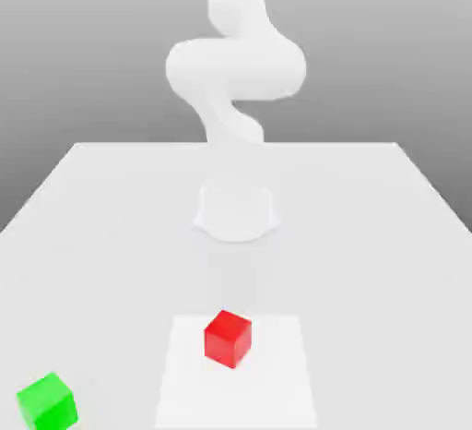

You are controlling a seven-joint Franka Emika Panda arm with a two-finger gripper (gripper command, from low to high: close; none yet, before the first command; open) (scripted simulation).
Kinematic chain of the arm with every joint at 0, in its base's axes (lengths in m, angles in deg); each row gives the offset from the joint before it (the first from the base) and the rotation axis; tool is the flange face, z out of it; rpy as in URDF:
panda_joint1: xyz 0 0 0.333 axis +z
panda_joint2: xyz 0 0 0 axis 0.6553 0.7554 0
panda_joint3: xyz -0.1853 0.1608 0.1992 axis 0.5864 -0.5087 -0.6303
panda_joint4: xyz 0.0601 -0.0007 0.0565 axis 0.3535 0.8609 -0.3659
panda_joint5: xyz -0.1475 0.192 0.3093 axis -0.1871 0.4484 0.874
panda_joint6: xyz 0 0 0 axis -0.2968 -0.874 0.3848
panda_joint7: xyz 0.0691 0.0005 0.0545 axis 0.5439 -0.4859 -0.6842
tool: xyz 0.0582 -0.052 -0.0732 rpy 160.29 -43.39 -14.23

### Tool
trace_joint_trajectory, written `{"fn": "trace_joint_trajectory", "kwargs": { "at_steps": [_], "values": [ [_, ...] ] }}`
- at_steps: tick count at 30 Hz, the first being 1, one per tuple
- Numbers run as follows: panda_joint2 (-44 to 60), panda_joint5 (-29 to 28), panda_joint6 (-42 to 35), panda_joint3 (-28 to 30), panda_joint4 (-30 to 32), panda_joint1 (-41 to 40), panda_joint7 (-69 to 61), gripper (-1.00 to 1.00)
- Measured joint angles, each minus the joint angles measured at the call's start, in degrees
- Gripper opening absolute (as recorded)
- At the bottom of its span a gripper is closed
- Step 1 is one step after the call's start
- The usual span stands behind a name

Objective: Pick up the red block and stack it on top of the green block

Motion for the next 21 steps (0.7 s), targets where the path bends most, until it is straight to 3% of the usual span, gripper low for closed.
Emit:
{"fn": "trace_joint_trajectory", "kwargs": {
  "at_steps": [12,18,21],
  "values": [
    [26.05,6.32,15.55,-0.12,15.98,0.14,11.16,0.00],
    [38.68,0.24,23.97,-1.19,24.28,-1.89,23.64,0.00],
    [43.87,-2.05,28.17,-0.87,24.96,-1.95,26.42,0.00]
  ]
}}
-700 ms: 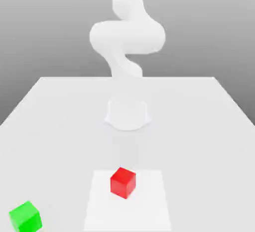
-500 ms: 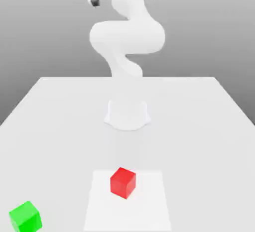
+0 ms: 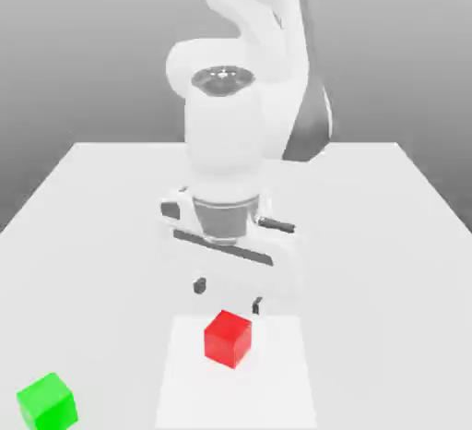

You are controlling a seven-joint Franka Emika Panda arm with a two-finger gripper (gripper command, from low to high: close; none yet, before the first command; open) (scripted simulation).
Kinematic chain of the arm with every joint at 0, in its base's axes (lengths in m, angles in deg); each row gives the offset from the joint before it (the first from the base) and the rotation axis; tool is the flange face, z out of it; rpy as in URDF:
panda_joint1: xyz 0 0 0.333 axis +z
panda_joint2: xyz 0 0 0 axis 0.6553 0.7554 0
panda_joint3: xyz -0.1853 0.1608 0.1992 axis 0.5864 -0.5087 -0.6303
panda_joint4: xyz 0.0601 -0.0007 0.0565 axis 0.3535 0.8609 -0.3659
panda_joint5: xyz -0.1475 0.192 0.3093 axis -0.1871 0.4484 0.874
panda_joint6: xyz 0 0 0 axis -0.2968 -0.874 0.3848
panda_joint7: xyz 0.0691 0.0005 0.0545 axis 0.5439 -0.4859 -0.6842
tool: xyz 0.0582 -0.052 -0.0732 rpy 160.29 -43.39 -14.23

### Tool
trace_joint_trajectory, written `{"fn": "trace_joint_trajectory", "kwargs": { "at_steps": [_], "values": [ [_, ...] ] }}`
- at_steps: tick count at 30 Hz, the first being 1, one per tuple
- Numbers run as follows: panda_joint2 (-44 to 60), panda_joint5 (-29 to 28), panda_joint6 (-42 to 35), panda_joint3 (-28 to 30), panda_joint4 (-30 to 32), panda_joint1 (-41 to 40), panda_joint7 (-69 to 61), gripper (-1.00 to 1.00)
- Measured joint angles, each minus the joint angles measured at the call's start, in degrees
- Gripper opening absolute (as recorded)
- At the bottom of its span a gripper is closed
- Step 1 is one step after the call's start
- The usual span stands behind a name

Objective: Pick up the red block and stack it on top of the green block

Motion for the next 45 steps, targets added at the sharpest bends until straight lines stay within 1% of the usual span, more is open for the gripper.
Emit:
{"fn": "trace_joint_trajectory", "kwargs": {
  "at_steps": [5,6,13,21,23,28,36,38,40,41,45],
  "values": [
    [8.76,-0.16,7.45,0.13,-1.02,0.18,0.28,0.00],
    [10.39,-0.04,8.82,0.06,-1.20,0.15,0.25,-1.00],
    [10.71,-0.23,9.17,-0.01,-1.24,0.06,0.42,-1.00],
    [-1.65,-0.20,-1.61,-0.10,0.36,-0.16,0.34,-1.00],
    [-1.42,-0.90,-3.84,1.12,-2.11,-0.80,-0.03,-1.00],
    [2.55,-1.33,-8.89,4.13,-11.17,-6.93,-2.71,-1.00],
    [10.17,2.70,-16.62,7.86,-26.28,-14.28,-10.66,-1.00],
    [13.07,4.05,-16.05,8.08,-28.52,-15.61,-12.35,-1.00],
    [16.89,5.17,-13.00,7.55,-29.25,-16.39,-13.33,-1.00],
    [18.90,5.70,-11.21,7.18,-29.44,-16.75,-13.73,1.00],
    [18.90,5.70,-11.21,7.18,-29.44,-16.75,-13.73,1.00]
  ]
}}
